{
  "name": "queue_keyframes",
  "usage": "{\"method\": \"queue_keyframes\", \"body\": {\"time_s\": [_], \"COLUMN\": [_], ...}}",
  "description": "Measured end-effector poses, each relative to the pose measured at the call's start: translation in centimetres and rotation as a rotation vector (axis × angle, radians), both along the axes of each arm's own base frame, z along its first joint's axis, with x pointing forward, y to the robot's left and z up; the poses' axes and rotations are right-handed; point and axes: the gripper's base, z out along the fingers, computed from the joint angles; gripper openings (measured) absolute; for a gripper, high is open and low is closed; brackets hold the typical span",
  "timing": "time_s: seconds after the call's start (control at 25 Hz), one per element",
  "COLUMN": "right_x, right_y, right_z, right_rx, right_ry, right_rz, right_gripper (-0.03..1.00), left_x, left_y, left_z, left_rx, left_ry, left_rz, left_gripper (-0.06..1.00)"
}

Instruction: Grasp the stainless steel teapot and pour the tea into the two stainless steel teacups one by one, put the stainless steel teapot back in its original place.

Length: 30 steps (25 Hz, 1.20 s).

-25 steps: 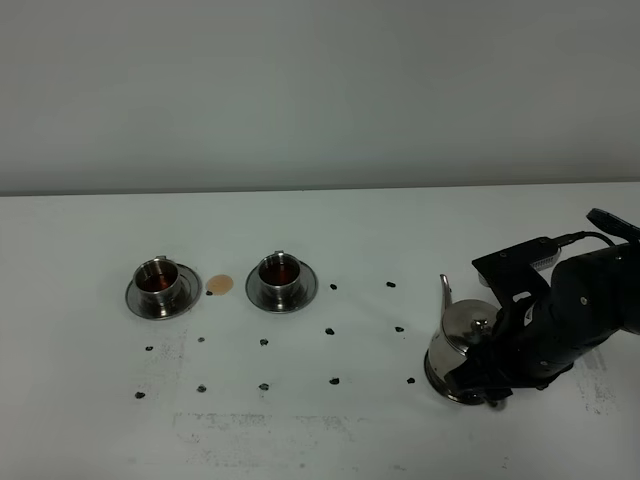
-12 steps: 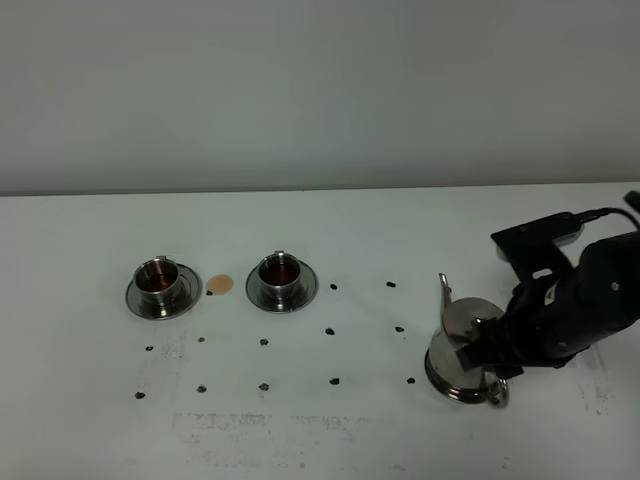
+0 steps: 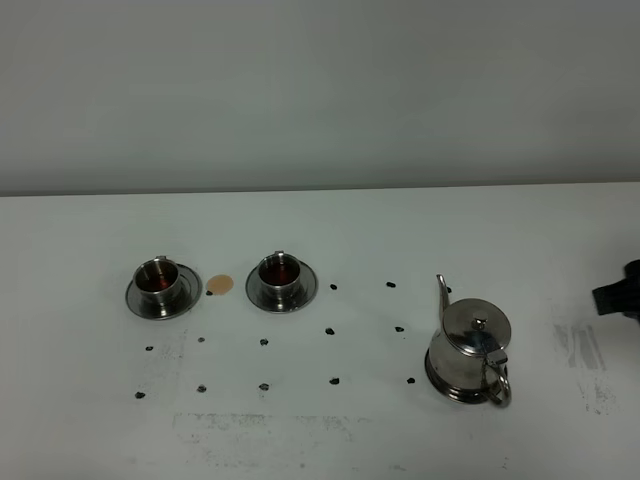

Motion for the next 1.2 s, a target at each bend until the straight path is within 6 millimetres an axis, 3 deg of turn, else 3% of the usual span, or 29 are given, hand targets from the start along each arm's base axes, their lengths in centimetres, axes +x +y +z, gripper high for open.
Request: {"method": "queue_keyframes", "body": {"time_s": [0.12,0.24,0.4,0.72,0.96,1.2], "right_x": [-2.7,-5.9,-10.5,-18.8,-23.0,-25.5], "right_y": [-1.6,-2.7,-3.7,-3.9,-3.9,-3.8], "right_z": [2.2,3.0,3.0,3.1,1.9,0.2], "right_rx": [-0.019,-0.017,-0.022,0.001,0.018,0.034], "right_ry": [-0.047,-0.099,-0.133,-0.239,-0.268,-0.348], "right_rz": [-0.056,-0.102,-0.163,-0.22,-0.254,-0.256], "right_gripper": [0.53,0.53,0.53,0.53,0.53,0.53], "left_x": [0.0,0.0,0.0,0.0,0.0,0.0], "left_y": [0.0,0.0,0.0,0.0,0.0,0.0], "left_z": [0.0,0.0,0.0,0.0,0.0,0.0], "left_rx": [0.0,0.0,0.0,0.0,0.0,0.0], "left_ry": [0.0,0.0,0.0,0.0,0.0,0.0], "left_rz": [0.0,0.0,0.0,0.0,0.0,0.0], "left_gripper": [0.54,0.54,0.54,0.54,0.54,0.54]}}
